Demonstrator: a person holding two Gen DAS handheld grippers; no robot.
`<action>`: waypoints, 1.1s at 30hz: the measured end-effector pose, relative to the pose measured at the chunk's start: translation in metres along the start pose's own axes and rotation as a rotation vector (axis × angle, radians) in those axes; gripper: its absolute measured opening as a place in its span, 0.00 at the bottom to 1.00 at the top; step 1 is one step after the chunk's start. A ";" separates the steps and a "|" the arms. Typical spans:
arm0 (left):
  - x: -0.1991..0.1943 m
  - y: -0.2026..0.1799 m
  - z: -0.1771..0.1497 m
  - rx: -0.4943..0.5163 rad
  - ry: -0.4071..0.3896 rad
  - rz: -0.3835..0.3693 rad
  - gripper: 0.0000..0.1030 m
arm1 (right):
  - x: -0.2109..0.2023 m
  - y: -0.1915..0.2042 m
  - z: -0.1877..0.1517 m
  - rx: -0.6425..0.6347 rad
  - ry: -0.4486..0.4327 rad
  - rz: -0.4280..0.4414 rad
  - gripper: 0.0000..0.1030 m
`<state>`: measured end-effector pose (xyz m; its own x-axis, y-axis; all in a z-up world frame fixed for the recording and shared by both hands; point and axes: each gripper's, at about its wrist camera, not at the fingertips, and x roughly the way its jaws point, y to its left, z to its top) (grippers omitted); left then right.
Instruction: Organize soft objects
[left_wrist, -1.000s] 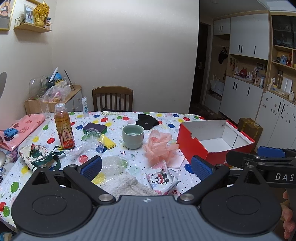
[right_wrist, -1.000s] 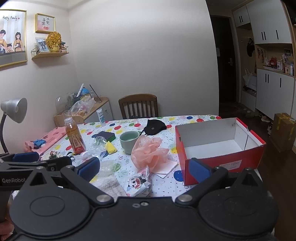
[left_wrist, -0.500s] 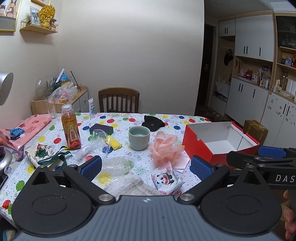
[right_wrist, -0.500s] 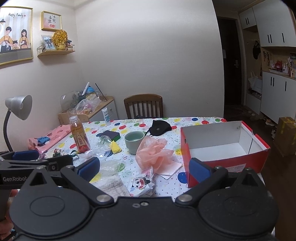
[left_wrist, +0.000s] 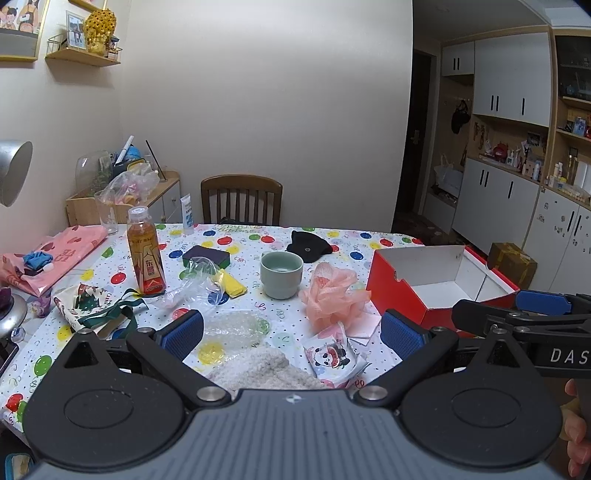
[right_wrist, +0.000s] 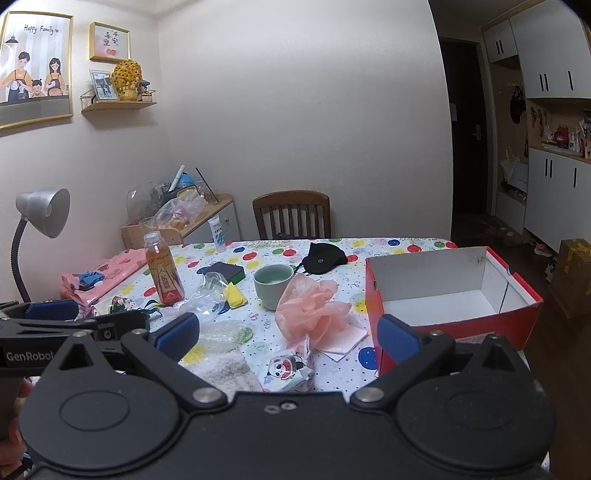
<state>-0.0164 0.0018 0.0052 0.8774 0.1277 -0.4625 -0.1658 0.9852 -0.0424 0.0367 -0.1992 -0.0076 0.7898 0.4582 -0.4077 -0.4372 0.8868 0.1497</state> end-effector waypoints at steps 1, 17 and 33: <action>0.000 0.000 0.000 0.000 0.000 0.003 1.00 | 0.000 0.000 0.000 -0.002 0.000 0.001 0.99; -0.004 0.010 -0.004 -0.027 0.003 0.018 1.00 | 0.004 0.007 0.000 -0.026 0.000 0.019 0.99; -0.003 0.022 -0.005 -0.060 -0.006 0.020 1.00 | 0.009 0.017 0.002 -0.068 0.000 0.037 0.99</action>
<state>-0.0247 0.0227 0.0008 0.8763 0.1479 -0.4585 -0.2095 0.9740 -0.0862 0.0372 -0.1799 -0.0073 0.7725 0.4906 -0.4033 -0.4941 0.8632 0.1036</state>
